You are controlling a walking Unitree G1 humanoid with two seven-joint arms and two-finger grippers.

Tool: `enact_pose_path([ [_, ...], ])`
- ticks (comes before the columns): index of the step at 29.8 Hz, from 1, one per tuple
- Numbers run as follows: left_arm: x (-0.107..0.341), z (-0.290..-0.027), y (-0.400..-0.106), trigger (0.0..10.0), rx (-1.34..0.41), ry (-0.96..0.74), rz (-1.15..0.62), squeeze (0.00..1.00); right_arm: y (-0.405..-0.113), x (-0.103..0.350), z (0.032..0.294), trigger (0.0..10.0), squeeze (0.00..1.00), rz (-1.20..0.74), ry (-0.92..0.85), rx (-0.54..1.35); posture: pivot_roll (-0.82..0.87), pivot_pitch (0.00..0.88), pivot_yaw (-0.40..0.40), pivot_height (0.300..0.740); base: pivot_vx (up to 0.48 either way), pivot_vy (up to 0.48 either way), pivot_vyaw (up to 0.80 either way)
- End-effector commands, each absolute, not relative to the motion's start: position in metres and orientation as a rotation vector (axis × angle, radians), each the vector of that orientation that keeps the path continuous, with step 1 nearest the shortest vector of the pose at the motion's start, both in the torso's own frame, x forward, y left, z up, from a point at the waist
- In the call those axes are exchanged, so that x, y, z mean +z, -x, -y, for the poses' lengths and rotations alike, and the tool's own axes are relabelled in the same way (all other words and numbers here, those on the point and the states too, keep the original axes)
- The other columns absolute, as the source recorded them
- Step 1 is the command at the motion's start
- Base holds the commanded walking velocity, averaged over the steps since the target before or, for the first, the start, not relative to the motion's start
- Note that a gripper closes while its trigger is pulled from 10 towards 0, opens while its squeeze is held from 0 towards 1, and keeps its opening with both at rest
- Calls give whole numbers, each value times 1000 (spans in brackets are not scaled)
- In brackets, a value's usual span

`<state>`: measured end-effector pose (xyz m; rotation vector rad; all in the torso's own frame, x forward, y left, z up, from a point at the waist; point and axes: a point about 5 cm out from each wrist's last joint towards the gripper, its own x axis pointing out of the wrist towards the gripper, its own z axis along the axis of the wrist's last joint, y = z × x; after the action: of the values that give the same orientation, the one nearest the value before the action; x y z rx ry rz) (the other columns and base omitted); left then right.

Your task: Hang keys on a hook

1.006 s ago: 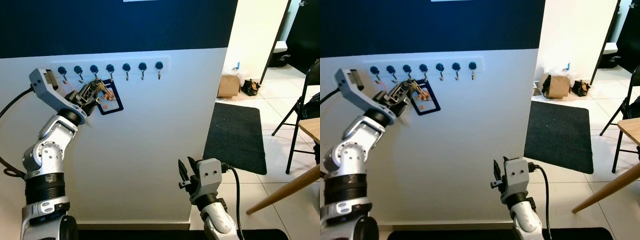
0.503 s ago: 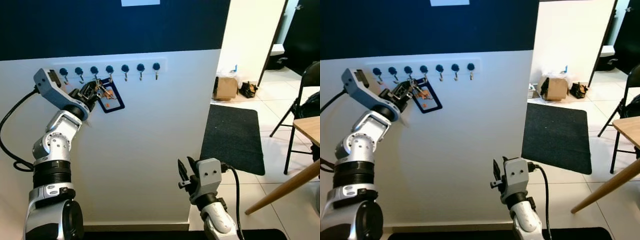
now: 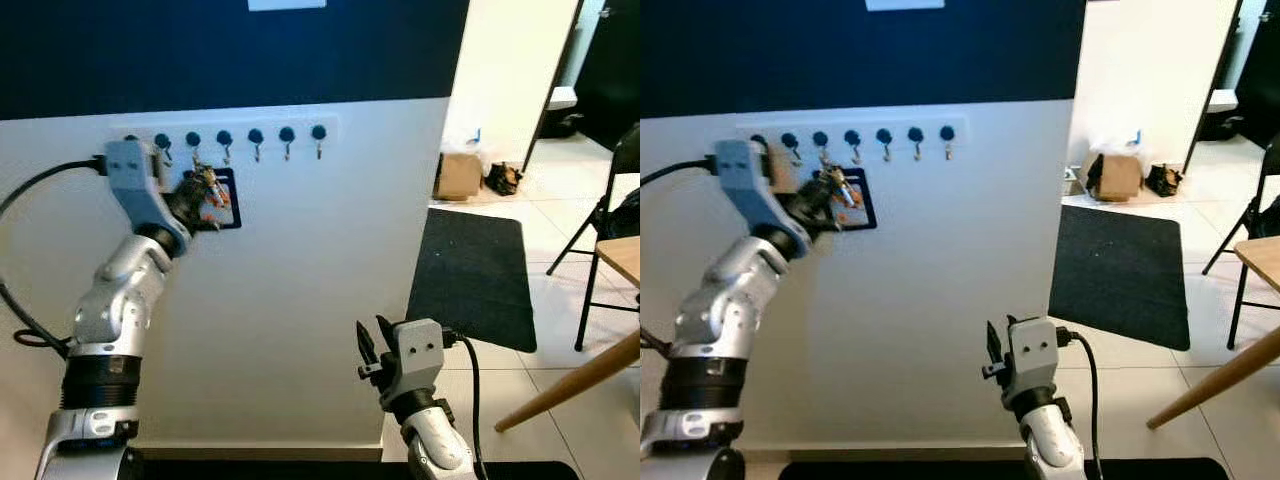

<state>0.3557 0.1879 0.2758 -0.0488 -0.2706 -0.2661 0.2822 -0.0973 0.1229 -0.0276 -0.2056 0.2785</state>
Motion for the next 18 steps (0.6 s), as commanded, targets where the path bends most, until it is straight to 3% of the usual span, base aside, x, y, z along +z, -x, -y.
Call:
enact_pose_path([
  [1, 282, -191, -349, 10000, -235, -55, 313, 1000, -280, 116, 95, 10000, 0, 175, 29, 284, 27, 134, 89, 740, 0, 0, 0],
  [2, 282, -191, -349, 10000, -235, -55, 313, 1000, -280, 116, 95, 10000, 0, 175, 29, 284, 27, 134, 89, 740, 0, 0, 0],
  [3, 282, -192, -348, 10000, -229, -71, 318, 835, -280, 116, 95, 10000, 0, 175, 29, 283, 29, 137, 91, 740, 0, 0, 0],
  [4, 281, -192, -345, 10000, -215, -81, 333, 0, -279, 116, 95, 10000, 0, 174, 28, 282, 30, 139, 94, 740, 0, 0, 0],
  [10, 264, -193, -325, 10000, -167, -194, 346, 0, -276, 113, 96, 10000, 0, 166, 27, 279, 38, 150, 100, 740, 0, 0, 0],
  [18, 213, -181, -299, 10000, -214, -279, 200, 0, -274, 109, 95, 10000, 0, 151, 29, 283, 54, 154, 101, 740, 0, 0, 0],
])
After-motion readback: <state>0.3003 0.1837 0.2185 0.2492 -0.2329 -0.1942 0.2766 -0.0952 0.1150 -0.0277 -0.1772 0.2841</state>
